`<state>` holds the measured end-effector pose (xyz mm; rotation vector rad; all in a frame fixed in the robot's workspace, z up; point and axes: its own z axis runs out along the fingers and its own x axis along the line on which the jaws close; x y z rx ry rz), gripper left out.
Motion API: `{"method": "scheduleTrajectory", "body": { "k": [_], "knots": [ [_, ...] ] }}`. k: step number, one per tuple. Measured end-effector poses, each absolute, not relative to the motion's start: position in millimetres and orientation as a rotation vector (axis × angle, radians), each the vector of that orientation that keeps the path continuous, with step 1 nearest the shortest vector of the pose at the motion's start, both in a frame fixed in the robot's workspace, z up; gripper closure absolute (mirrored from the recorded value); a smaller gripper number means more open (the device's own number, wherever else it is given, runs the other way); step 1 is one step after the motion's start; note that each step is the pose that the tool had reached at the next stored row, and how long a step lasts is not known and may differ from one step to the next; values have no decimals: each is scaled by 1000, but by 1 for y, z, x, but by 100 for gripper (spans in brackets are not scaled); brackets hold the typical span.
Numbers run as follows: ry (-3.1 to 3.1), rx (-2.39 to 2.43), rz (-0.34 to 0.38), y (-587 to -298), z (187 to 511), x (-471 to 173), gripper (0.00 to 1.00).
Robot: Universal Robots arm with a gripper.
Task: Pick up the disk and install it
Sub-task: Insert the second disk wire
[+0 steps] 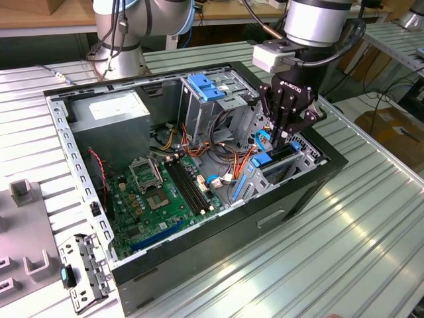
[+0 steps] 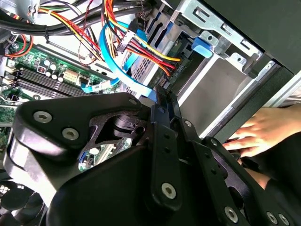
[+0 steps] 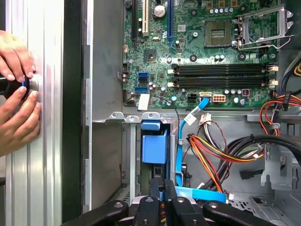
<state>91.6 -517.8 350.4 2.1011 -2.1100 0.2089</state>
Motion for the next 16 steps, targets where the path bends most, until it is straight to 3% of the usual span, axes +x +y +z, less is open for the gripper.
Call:
{"method": "scheduleTrajectory", "body": {
  "k": [16],
  "knots": [
    [-2162, 2155, 168, -528, 350, 90, 84]
  ]
}}
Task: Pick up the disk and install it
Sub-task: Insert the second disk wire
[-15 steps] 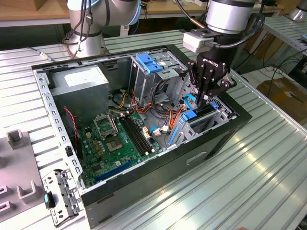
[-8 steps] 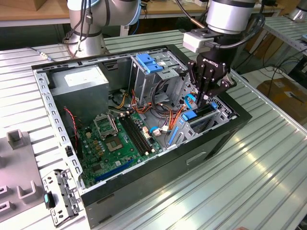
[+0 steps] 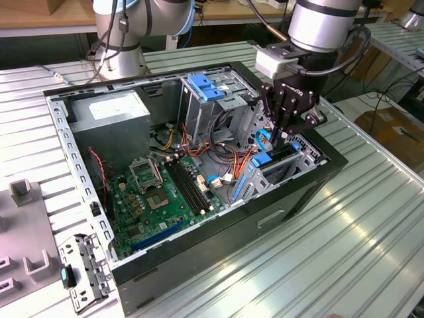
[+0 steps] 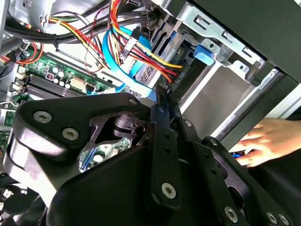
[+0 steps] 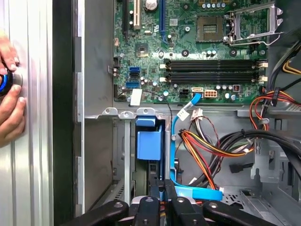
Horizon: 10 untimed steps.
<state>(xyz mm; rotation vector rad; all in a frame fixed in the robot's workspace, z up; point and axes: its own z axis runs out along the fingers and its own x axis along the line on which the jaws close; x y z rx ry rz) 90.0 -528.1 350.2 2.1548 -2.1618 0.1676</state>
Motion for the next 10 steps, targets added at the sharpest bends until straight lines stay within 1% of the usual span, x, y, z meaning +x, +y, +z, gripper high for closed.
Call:
{"method": "scheduleTrajectory", "body": {
  "k": [6, 10],
  "knots": [
    [-2182, 2174, 130, -537, 349, 90, 84],
    [-2183, 2175, 129, -537, 349, 90, 84]
  ]
}}
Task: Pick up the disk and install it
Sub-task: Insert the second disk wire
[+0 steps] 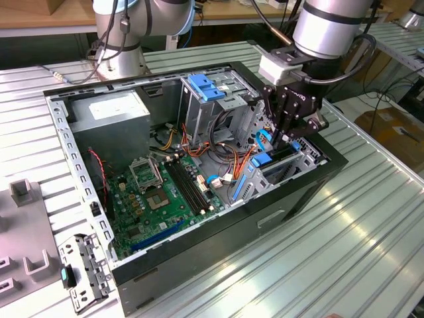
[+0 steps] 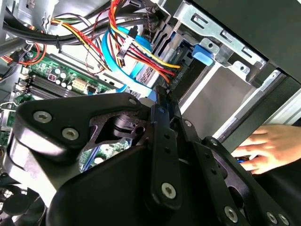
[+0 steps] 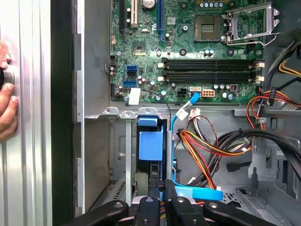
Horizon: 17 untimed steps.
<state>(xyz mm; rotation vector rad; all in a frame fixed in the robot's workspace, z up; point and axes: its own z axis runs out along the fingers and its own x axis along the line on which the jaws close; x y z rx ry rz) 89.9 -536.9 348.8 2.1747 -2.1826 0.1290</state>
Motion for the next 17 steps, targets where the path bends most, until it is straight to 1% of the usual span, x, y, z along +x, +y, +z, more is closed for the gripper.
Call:
{"method": "scheduleTrajectory", "body": {
  "k": [17],
  "knots": [
    [-2183, 2175, 128, -539, 344, 92, 84]
  ]
}}
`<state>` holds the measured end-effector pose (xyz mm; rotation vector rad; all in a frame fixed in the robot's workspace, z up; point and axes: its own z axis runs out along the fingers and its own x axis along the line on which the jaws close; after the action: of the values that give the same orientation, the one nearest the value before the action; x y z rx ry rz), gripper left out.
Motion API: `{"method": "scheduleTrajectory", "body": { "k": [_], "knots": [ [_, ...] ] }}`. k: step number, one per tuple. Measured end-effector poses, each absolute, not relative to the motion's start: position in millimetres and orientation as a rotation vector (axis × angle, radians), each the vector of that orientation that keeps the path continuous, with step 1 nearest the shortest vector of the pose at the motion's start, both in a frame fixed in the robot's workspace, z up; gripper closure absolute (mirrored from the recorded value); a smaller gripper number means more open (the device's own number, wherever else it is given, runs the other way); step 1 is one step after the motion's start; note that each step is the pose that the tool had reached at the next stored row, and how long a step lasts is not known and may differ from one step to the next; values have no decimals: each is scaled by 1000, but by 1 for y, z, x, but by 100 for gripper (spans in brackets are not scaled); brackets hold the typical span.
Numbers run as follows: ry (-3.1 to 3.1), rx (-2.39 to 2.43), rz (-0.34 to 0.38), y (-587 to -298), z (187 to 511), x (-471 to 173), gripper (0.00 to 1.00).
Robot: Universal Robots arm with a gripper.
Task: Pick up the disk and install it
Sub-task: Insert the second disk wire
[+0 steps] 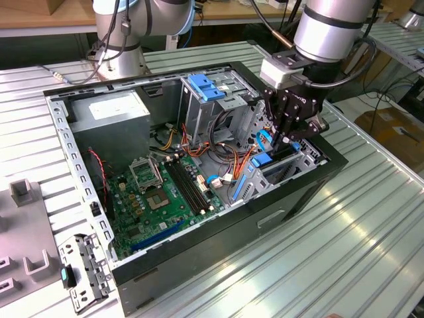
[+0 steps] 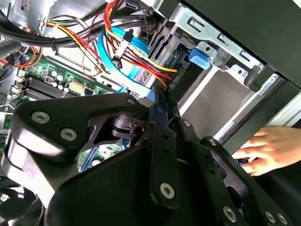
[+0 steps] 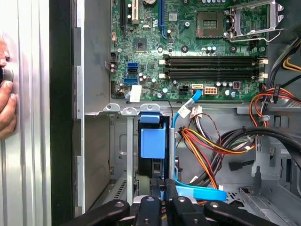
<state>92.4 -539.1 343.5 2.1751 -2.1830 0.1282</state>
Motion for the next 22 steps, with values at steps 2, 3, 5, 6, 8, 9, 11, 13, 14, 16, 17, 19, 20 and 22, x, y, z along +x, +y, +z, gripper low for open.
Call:
{"method": "scheduleTrajectory", "body": {
  "k": [2, 3, 5, 6, 8, 9, 11, 13, 14, 16, 17, 19, 20, 22],
  "knots": [
    [-2183, 2175, 129, -540, 339, 92, 84],
    [-2183, 2175, 128, -540, 338, 92, 84],
    [-2185, 2177, 124, -540, 337, 92, 84],
    [-2185, 2178, 123, -540, 337, 92, 84],
    [-2186, 2178, 122, -540, 337, 92, 84],
    [-2186, 2178, 122, -540, 336, 92, 83],
    [-2187, 2179, 121, -540, 337, 93, 76],
    [-2186, 2178, 122, -540, 342, 92, 76],
    [-2186, 2178, 122, -540, 344, 92, 76],
    [-2186, 2178, 123, -540, 351, 93, 76],
    [-2186, 2178, 123, -540, 352, 93, 76],
    [-2186, 2178, 123, -540, 352, 93, 76],
    [-2186, 2178, 122, -540, 352, 93, 78],
    [-2186, 2178, 123, -540, 352, 93, 84]
  ]
}}
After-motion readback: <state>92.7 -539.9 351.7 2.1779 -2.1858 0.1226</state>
